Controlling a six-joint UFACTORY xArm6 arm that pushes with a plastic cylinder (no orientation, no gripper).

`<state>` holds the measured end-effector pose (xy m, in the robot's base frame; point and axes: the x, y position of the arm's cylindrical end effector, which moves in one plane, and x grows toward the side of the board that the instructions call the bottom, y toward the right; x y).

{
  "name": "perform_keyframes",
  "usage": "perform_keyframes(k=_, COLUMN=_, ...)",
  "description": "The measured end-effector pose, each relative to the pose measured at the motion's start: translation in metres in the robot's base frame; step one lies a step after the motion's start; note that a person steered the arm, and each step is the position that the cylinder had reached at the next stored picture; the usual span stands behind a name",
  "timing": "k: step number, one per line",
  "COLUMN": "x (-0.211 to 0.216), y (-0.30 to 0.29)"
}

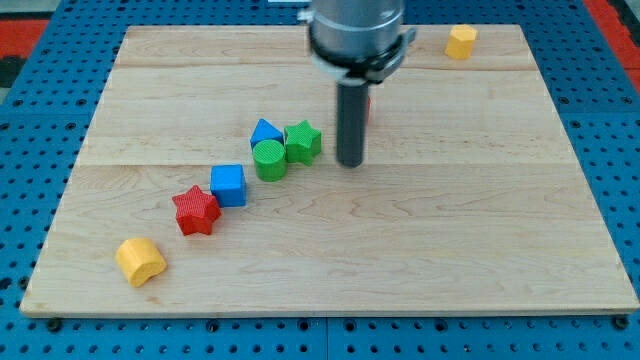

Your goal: Push the red circle above the green star

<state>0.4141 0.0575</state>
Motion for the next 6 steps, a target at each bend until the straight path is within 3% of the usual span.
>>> perform_keyframes(k=1, x=-0.048, y=0.063)
perform_keyframes(k=2, x=-0.052, y=0.065)
perform_keyframes(k=4, x=-0.051, y=0.028)
perform_keyframes(k=6, x=-0.061, y=-0.060)
